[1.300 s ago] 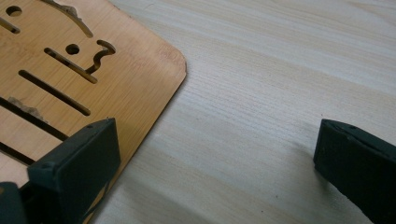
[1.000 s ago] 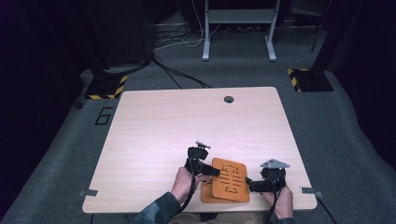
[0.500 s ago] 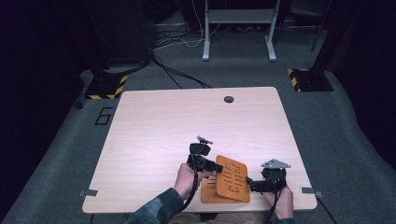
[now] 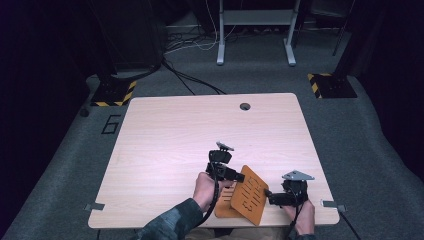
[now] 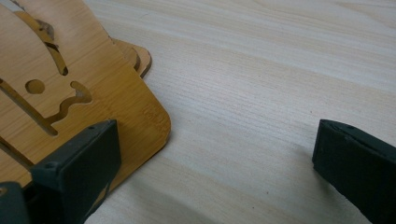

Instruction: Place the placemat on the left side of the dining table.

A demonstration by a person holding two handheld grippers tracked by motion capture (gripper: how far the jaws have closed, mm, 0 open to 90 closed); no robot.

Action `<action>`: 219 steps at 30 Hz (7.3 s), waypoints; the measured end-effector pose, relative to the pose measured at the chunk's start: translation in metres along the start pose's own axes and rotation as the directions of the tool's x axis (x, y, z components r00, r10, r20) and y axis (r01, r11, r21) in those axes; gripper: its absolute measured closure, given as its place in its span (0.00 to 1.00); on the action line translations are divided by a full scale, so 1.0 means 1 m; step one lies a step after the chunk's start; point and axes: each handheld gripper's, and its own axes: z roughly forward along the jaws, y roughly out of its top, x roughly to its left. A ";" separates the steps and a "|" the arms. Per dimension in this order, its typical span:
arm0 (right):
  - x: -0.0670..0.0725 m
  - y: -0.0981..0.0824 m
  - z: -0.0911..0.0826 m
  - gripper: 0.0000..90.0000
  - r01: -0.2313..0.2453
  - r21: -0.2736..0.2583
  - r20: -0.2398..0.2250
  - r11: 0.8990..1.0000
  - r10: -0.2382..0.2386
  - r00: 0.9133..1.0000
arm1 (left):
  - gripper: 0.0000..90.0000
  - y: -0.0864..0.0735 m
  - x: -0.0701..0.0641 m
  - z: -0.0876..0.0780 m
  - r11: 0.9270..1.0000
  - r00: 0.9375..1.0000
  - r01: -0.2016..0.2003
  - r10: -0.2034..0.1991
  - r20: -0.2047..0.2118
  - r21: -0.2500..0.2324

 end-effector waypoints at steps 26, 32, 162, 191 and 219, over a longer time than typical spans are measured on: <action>-0.011 -0.002 -0.005 0.00 -0.081 -0.049 -0.068 0.996 0.078 0.995 | 0.97 0.008 -0.001 -0.020 0.998 0.997 0.012 -0.008 0.072 -0.063; -0.010 -0.001 -0.002 0.00 -0.062 -0.034 -0.049 0.997 0.061 0.997 | 0.97 0.009 0.006 -0.030 0.996 0.997 0.014 -0.008 0.072 -0.083; 0.001 0.003 0.007 0.01 0.051 0.016 0.082 0.999 -0.052 0.995 | 0.97 0.010 0.204 -0.212 0.895 0.901 0.249 -0.354 -0.250 -0.371; 0.001 0.003 0.007 0.01 0.050 0.016 0.084 0.999 -0.051 0.995 | 0.97 0.017 0.247 -0.225 0.874 0.825 0.327 -0.449 -0.343 -0.359; 0.002 0.003 0.007 0.01 0.050 0.016 0.088 0.999 -0.051 0.995 | 0.96 0.028 0.262 -0.222 0.902 0.801 0.268 -0.404 -0.442 -0.338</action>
